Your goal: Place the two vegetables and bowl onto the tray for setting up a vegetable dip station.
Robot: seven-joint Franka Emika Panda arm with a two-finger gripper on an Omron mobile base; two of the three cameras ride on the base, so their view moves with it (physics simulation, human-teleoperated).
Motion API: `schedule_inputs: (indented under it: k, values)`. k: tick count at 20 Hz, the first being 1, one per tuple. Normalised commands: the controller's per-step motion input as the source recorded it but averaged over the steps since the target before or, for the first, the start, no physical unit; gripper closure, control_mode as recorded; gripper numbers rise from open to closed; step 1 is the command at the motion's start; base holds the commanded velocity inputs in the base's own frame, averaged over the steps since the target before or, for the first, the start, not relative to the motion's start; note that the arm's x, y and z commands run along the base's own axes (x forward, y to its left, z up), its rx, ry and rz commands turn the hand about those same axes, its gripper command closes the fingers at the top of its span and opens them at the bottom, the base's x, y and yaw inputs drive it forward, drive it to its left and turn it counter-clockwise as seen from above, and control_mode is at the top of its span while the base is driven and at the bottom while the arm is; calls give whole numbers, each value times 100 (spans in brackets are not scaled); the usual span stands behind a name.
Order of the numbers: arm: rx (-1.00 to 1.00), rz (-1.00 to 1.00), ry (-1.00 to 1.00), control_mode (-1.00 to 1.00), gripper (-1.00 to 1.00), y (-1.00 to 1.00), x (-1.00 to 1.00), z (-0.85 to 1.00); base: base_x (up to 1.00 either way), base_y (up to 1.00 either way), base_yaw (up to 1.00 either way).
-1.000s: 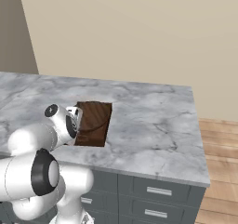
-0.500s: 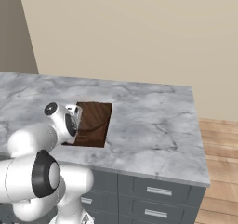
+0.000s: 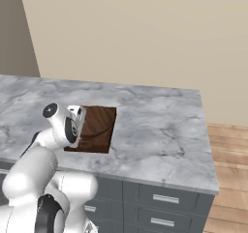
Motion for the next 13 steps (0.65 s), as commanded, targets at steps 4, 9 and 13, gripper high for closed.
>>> schedule_inputs:
  k: [4, 9, 13]
  values:
    - [0, -4, 0, -100, -100, -38, -20, 44, 0, 0, 0]
    - [0, -5, 1, -100, -100, -43, -20, 49, 0, 0, 0]
    - [0, -5, 6, -100, -100, -39, -26, 48, 0, 0, 0]
